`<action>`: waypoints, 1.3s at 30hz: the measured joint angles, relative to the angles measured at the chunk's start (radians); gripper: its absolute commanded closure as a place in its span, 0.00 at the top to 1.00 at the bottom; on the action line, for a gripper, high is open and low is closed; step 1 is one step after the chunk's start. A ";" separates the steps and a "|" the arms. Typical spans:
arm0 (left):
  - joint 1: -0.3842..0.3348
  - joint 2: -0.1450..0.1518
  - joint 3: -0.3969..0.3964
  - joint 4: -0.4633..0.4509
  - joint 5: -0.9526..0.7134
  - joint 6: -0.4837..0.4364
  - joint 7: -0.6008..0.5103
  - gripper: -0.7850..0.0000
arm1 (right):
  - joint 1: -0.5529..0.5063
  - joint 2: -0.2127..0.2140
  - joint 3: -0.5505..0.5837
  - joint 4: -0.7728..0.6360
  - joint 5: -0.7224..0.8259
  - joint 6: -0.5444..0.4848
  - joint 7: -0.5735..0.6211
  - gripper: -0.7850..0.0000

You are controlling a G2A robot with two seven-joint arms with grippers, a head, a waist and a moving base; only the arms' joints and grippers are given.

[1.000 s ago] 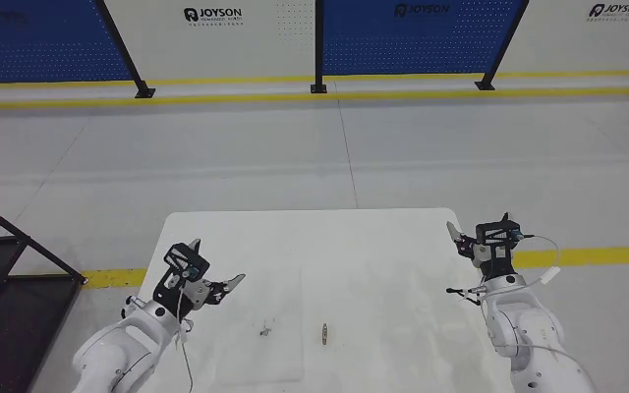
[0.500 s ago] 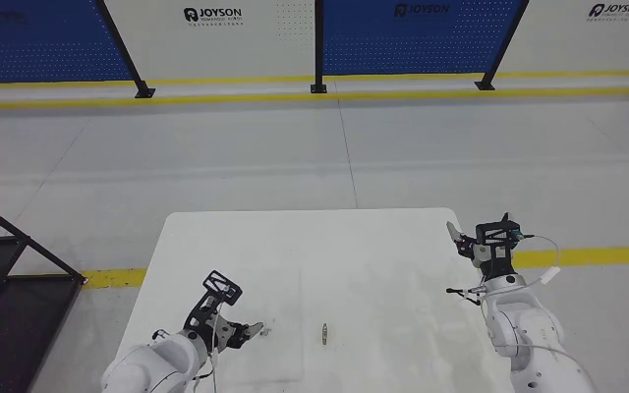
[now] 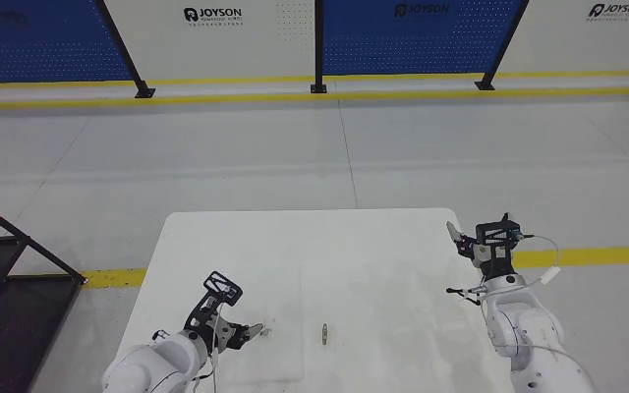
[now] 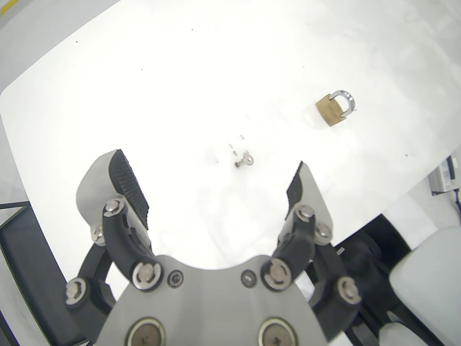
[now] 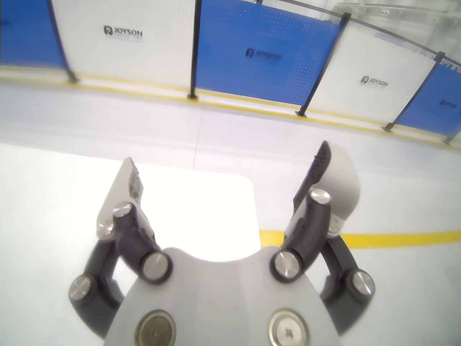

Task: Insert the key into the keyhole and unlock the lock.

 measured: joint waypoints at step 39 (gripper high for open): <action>-0.201 -0.054 0.398 0.275 0.116 0.487 -0.090 0.52 | 0.000 0.000 0.000 0.000 0.000 0.000 0.000 1.00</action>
